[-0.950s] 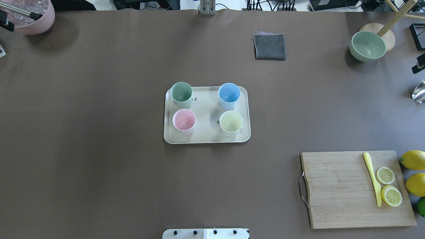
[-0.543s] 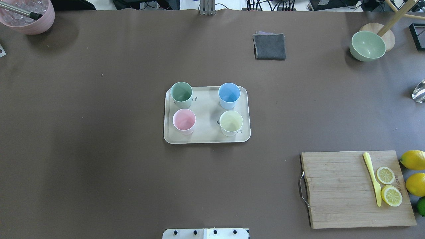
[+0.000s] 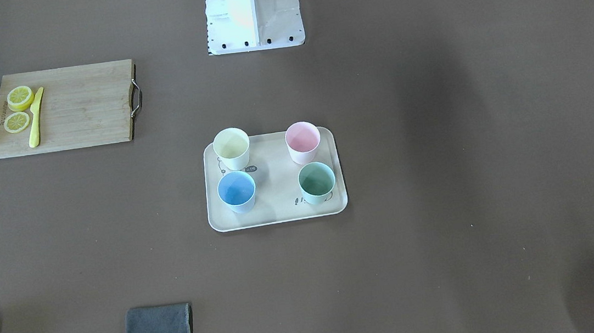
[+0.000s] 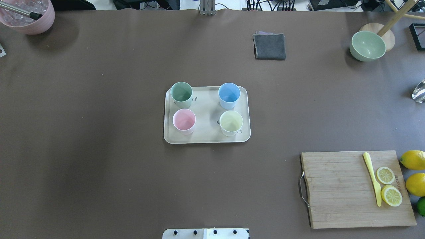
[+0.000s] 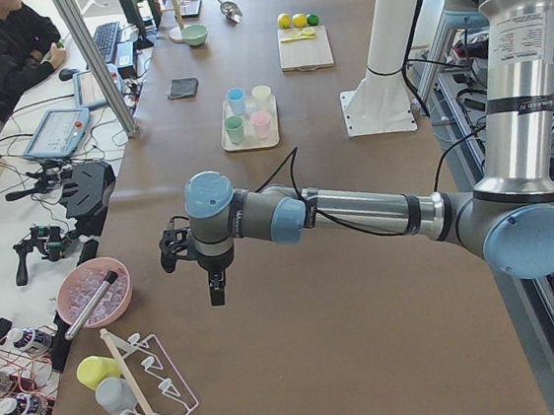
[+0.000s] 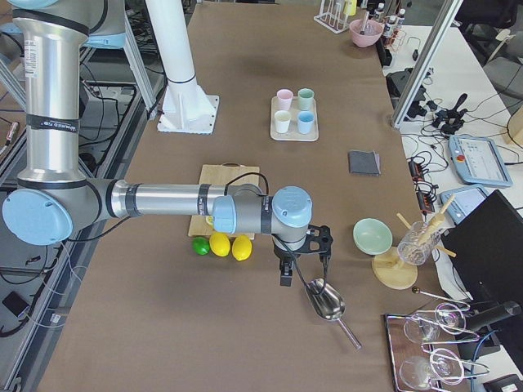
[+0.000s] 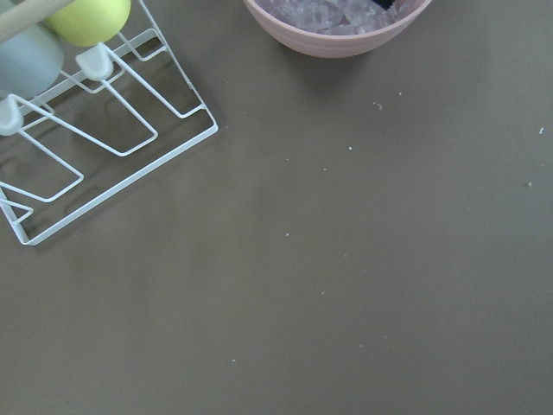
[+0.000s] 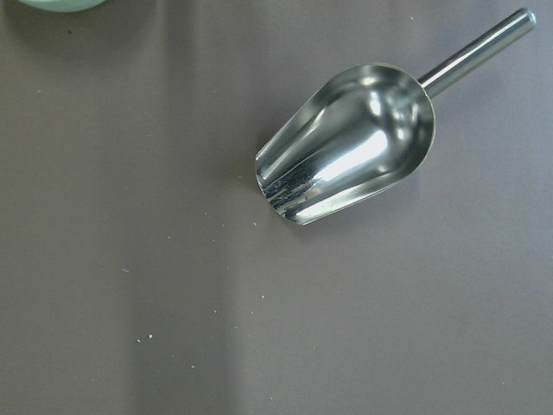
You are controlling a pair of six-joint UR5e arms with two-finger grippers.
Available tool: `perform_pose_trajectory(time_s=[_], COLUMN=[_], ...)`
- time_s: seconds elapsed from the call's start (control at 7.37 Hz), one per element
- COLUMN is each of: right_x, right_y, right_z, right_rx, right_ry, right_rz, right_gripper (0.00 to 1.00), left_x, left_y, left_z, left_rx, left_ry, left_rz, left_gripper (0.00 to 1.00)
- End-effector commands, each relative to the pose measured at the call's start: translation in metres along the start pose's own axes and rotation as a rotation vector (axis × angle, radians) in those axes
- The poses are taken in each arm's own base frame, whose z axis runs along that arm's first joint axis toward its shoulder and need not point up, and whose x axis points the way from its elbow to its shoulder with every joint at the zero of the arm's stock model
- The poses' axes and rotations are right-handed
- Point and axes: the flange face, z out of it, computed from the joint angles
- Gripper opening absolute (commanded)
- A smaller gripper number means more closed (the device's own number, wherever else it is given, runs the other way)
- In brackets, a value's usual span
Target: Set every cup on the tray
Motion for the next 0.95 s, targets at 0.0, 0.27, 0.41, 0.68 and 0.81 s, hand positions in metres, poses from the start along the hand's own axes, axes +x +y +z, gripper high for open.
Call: perform_pose_trajectory(time_s=[0.0,0.27,0.41,0.68,0.81], right_x=[-0.0008,-0.0031,-0.0031,-0.0041,-0.0041], right_y=[-0.0005,-0.0042,-0.0042,-0.0057,-0.0057], right_z=[-0.0006,-0.0030,-0.0030,-0.0040,-0.0040], right_rx=[0.001,0.006,0.006,0.009,0.009], right_ry=[-0.006,-0.003,-0.003,-0.003,-0.003], right_rz=[0.005,0.001,0.001,-0.001,-0.001], right_gripper=[1.00,1.00,1.00,1.00,1.00], left_x=[-0.0113,-0.0108,-0.0105,-0.0090,-0.0084], left_y=[0.0088,0.0081,0.0075,0.0050,0.0043], left_z=[0.0033,0.0039,0.0036,0.0026,0.0022], left_rx=[-0.006,-0.007,-0.006,-0.006,-0.005], left_ry=[-0.003,-0.005,-0.006,-0.006,-0.006], left_rz=[-0.015,-0.014,-0.014,-0.014,-0.013], left_gripper=[0.98,0.98,0.98,0.98,0.98])
